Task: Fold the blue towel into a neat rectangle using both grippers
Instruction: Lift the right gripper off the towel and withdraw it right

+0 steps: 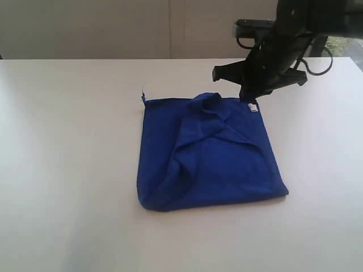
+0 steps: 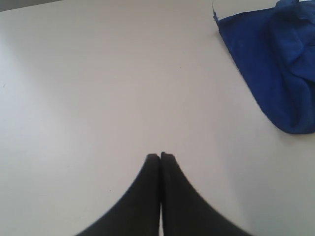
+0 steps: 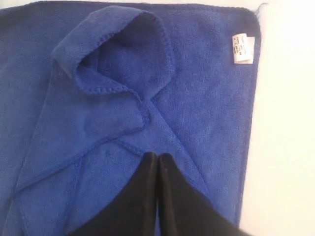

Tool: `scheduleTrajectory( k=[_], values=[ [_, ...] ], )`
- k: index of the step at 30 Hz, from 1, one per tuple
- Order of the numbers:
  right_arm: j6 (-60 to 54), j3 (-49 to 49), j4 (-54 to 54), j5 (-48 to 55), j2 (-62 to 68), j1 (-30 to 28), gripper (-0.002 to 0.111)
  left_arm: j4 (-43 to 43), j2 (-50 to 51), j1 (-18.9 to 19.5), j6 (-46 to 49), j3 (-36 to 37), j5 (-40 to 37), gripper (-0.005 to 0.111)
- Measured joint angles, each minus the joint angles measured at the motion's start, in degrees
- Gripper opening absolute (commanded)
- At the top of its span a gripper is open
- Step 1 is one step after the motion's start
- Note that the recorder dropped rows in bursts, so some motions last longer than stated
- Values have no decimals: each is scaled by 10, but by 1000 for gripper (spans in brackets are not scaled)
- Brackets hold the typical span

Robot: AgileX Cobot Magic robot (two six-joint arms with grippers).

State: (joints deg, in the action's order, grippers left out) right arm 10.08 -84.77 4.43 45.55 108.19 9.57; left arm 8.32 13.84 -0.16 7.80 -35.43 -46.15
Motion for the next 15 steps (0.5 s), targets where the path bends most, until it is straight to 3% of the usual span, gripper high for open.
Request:
scheduleTrajectory(
  k=[6,15],
  values=[
    [-83,46,33,28,-94,-39,0,0,0,0,0,0,0,0],
    [-94,260,34,-93,-253,-62,0,0,0,0,0,0,0,0]
  ],
)
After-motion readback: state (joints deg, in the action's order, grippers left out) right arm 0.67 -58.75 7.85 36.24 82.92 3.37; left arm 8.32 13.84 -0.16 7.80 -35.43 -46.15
